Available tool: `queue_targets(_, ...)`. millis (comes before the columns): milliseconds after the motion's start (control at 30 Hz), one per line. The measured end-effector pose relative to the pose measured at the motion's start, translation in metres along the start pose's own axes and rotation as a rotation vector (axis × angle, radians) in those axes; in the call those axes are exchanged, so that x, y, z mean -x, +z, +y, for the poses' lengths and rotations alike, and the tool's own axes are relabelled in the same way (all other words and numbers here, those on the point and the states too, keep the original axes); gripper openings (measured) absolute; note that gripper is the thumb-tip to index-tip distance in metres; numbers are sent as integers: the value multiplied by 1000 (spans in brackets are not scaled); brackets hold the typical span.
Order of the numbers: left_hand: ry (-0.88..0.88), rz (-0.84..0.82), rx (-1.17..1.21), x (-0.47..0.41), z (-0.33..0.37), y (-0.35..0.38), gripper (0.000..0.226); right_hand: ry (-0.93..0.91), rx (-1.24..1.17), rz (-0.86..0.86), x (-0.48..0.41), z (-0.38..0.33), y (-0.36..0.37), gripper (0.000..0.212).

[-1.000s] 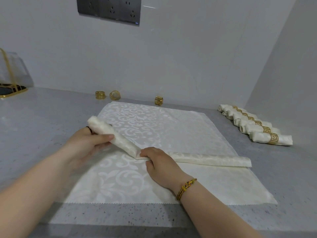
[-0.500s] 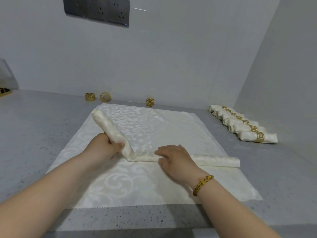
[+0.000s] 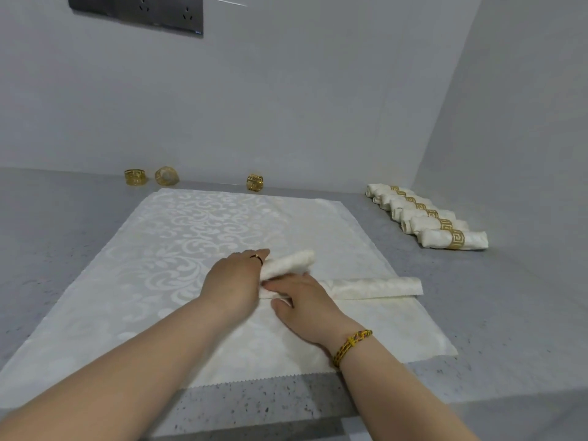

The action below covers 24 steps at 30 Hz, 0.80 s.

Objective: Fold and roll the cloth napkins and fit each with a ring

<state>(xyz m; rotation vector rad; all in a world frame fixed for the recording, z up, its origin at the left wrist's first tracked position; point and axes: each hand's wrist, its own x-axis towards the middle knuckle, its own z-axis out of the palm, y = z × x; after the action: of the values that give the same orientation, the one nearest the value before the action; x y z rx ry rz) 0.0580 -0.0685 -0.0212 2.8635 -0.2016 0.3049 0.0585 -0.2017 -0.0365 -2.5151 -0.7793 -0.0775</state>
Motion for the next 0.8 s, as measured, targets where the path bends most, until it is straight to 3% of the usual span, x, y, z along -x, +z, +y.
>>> queue_targets(100, 36, -13, -66, -4, -6, 10, 51, -25, -61, 20, 2, 2, 1, 45)
queue_targets(233, 124, 22, -21, -1, -7, 11, 43, 35, -199, 79, 3, 4, -3, 37)
queue_targets(433, 189, -19, -60, 8, -6, 15, 124, 287, -188, 366, 5, 17, -18, 29)
queue_targets(500, 180, -51, -140, 8, -4, 17, 132, 353, -156, 410, 7, 23, -22, 26)
queue_targets(600, 167, -48, -153, 9, -3, 14, 118, 384, -64, 277, 10, 30, -28, 31)
queue_targets(733, 297, 56, -197, 8, 3, 14, 57, 378, 39, 151, 16, 32, -33, 40)
queue_targets(800, 391, 92, -193, 8, 3, 17, 49, 364, 111, 100, 17, 30, -32, 41)
